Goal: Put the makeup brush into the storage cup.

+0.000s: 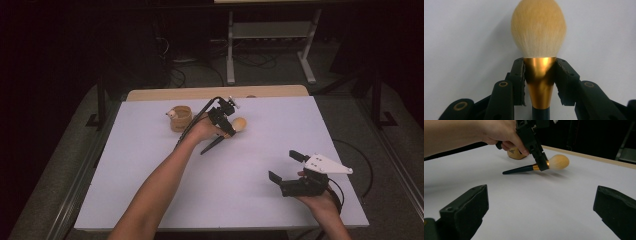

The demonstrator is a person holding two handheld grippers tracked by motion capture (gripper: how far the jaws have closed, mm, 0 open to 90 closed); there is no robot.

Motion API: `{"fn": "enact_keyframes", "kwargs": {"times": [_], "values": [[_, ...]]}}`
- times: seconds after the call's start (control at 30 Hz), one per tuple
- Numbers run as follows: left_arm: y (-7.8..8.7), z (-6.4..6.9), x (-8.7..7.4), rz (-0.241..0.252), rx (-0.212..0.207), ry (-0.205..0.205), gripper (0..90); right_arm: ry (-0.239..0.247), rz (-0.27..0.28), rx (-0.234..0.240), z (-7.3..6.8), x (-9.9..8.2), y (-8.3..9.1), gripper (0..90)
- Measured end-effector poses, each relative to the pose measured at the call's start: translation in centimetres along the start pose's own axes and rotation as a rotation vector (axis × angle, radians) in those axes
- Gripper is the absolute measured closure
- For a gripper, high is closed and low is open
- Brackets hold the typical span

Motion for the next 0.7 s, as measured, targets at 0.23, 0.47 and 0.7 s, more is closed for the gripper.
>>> {"fn": "enact_keyframes", "kwargs": {"times": [0.23,0.47,0.7], "values": [[1.4,0.3,0.1,0.070,0.001,-0.001,62.5,-0.001,0.001,0.000,0.0,0.0,0.0,0.0],[2.7,0.3,-0.4,0.116,0.002,-0.001,62.5,-0.002,0.000,0.000,-0.1,0.0,0.0,0.0],[3.9,0.3,-0.9,0.196,-0.007,0.010,62.5,-0.004,0.003,-0.001,0.0,0.0,0.1,0.0]]}}
Point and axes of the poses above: each handheld gripper's, and its own axes: y roughly backward along the jaws, x roughly out of its top, z roughly to its right, the point moved 6 cm from there along -y, roughly forward along the jaws, and after that the axes turned 13 degrees about -y, right-handed, at the moved point
